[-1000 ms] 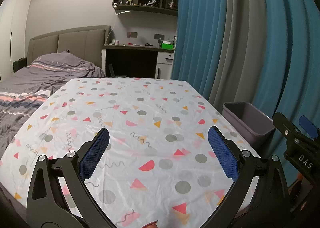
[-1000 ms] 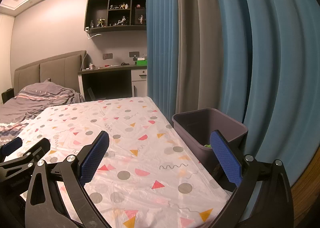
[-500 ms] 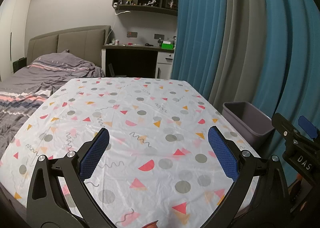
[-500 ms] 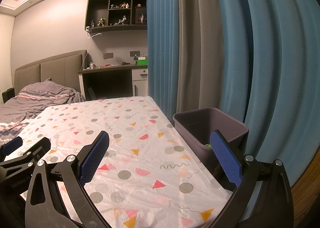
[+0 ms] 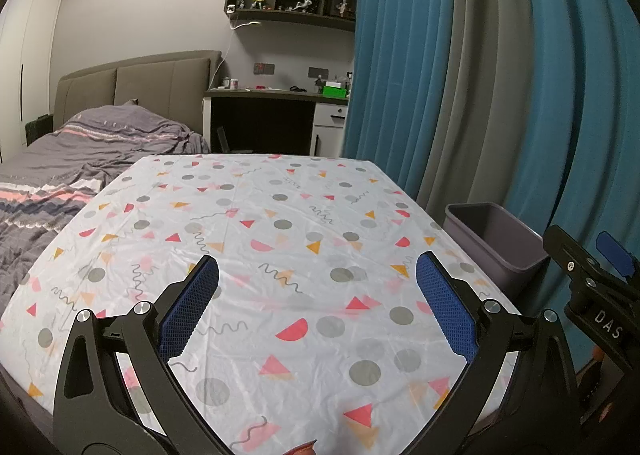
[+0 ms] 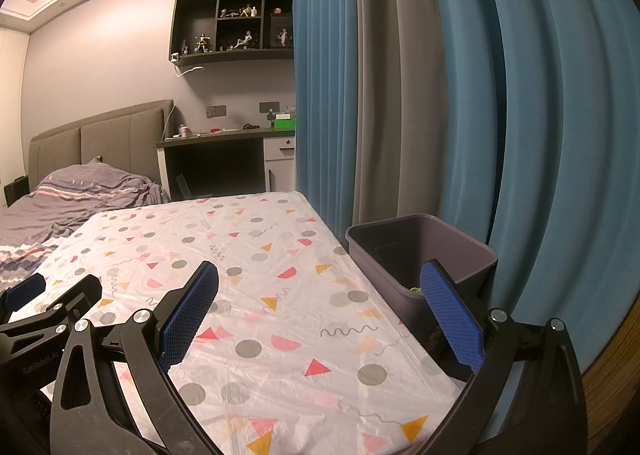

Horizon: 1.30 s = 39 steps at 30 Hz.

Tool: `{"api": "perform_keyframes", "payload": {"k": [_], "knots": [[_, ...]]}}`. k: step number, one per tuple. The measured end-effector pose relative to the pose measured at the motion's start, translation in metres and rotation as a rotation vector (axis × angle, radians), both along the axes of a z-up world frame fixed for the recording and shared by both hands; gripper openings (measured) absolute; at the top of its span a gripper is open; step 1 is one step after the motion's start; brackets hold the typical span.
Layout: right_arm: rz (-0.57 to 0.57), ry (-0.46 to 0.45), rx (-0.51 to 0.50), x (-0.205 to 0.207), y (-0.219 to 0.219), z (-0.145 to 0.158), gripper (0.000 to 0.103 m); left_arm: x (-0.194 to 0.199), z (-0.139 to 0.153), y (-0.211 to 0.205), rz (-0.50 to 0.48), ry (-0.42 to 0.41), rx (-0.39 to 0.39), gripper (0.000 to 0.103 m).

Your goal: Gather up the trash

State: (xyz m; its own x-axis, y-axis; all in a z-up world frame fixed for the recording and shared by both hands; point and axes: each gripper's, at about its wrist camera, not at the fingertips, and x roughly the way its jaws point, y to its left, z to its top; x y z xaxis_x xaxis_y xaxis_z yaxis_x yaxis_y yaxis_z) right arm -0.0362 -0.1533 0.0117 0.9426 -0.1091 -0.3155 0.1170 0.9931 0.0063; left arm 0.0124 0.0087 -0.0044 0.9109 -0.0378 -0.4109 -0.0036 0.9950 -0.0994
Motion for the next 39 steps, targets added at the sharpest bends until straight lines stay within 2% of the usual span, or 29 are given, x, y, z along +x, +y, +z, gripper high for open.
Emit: {"api": "perform_keyframes", "payload": {"k": [39], "knots": [[-0.001,0.002,0.003,0.0001,0.0000,-0.0002,0.097,0.0011,-0.0004,-0.0014,0.001,0.003,-0.002,0.098]]}}
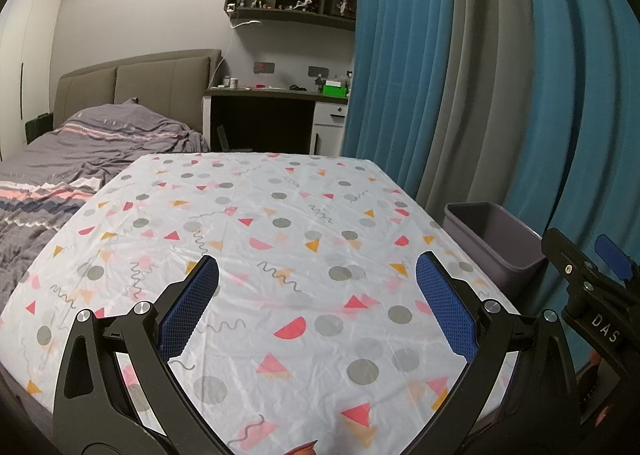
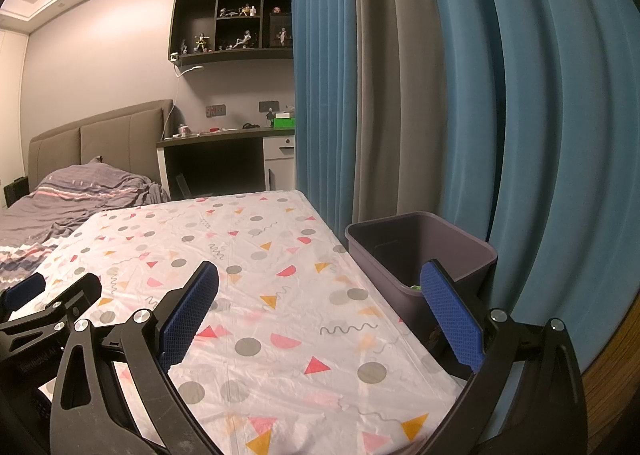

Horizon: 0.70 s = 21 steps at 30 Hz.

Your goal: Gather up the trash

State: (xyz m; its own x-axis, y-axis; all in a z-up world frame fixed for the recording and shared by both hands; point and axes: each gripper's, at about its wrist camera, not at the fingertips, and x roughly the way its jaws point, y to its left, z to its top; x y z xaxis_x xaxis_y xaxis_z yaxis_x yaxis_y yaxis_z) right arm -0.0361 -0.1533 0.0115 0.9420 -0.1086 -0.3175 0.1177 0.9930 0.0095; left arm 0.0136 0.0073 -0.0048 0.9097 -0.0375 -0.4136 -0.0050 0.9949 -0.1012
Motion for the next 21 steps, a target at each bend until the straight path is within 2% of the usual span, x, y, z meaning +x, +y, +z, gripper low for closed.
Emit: {"api": "perform_keyframes", "payload": {"k": [21], "knots": [[0.001,0.001,0.001,-0.0004,-0.0010,0.0008,0.097,0.0001,0.0001,-0.0015,0.001,0.000,0.001,0.098]]}}
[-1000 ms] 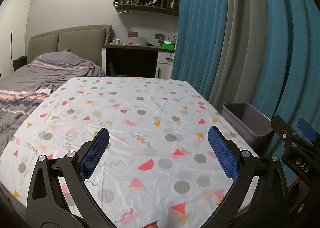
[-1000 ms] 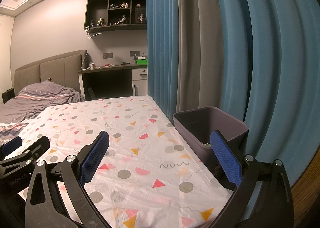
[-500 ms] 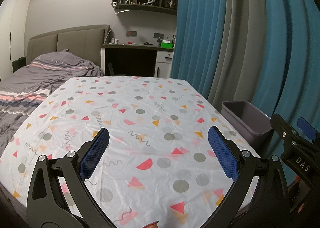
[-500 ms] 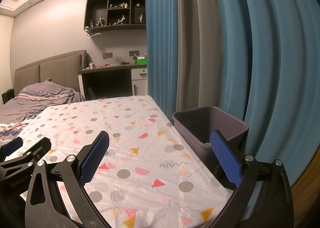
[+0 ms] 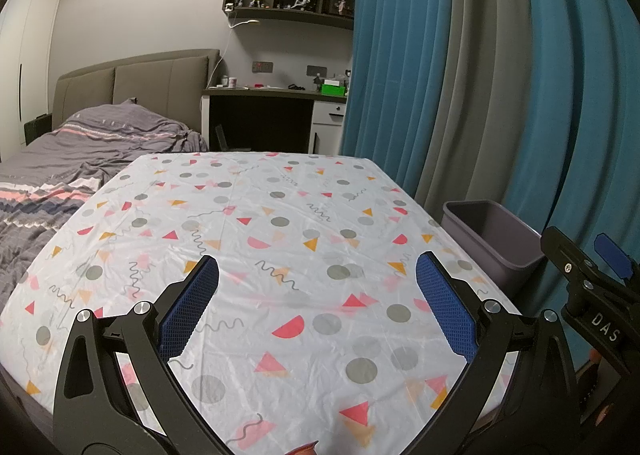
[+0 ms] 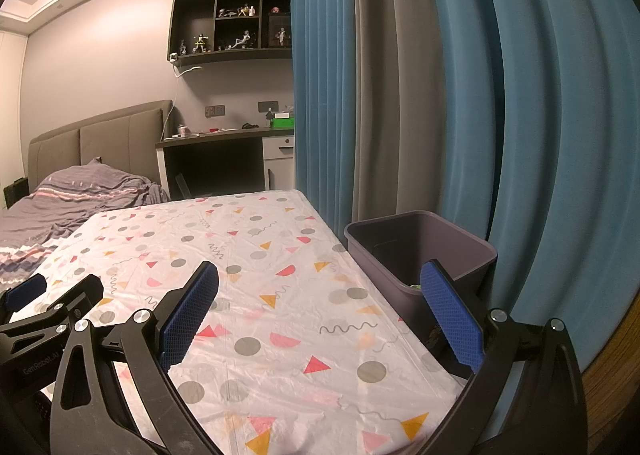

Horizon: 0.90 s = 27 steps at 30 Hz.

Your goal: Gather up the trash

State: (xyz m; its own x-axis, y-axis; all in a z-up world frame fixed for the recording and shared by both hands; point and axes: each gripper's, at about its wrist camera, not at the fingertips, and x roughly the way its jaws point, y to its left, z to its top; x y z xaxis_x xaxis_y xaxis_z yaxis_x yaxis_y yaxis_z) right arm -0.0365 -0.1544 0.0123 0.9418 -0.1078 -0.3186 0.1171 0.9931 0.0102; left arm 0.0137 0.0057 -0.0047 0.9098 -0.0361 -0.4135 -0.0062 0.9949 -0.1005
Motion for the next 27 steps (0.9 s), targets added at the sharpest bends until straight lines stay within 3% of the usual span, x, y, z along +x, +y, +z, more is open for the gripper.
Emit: {"api": "perform_keyframes", "payload": {"k": [18,23,27], "knots": [[-0.001,-0.001,0.001,0.000,0.000,0.000,0.097,-0.003,-0.002,-0.009,-0.024,-0.023,0.008,0.097],[-0.003,0.004,0.003,0.001,0.000,-0.002,0.097,-0.003,-0.003,-0.008,-0.037,-0.017,0.015,0.080],[-0.002,0.005,0.003,0.000,0.002,-0.004,0.097,-0.007,-0.001,-0.014,-0.061,-0.036,0.029,0.078]]}}
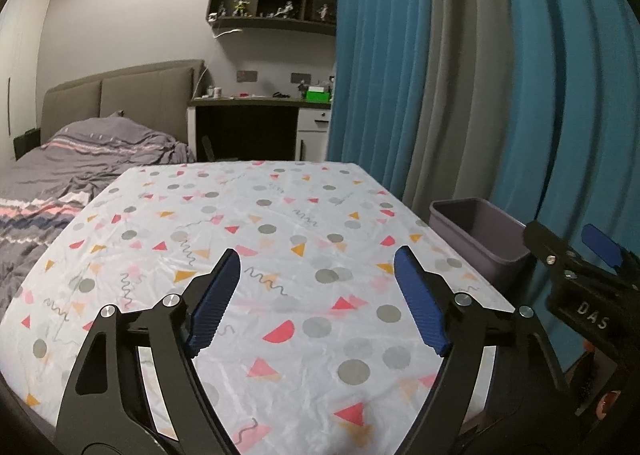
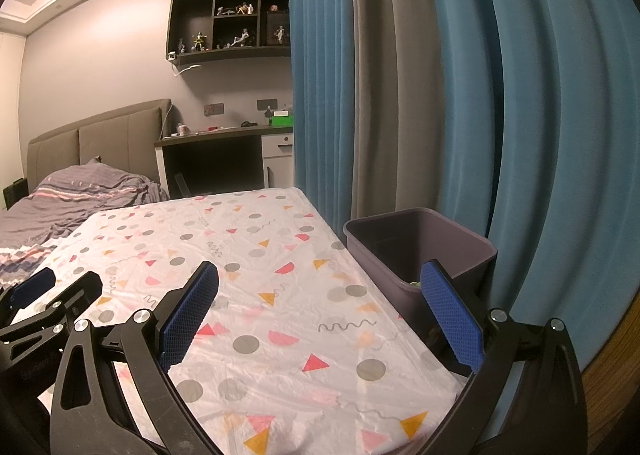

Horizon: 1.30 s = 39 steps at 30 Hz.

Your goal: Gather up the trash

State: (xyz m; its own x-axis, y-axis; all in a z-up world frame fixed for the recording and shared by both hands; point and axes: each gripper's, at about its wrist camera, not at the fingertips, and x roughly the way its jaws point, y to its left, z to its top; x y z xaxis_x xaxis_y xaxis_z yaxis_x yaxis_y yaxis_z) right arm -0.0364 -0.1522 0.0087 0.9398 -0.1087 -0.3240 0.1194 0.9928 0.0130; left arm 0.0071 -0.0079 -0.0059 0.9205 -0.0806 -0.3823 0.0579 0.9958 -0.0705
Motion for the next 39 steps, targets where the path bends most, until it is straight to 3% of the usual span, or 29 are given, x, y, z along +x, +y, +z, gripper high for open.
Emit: {"api": "perform_keyframes", "payload": {"k": [24,34,39], "knots": [[-0.003,-0.002,0.007,-0.0009,0.0006,0.0004,0.097,0.0022,0.0016,0.0029,0.014,0.011,0.015,0.079],[-0.002,-0.004,0.008,-0.0010,0.0021,0.0014,0.097,0.0017,0.0045,0.0018,0.043,-0.004,0.037,0.094],[-0.001,-0.001,0.009,-0.0007,0.0019,0.0021,0.097,0.0032,0.0048,0.0021,0.047,0.003,0.030,0.097]]}}
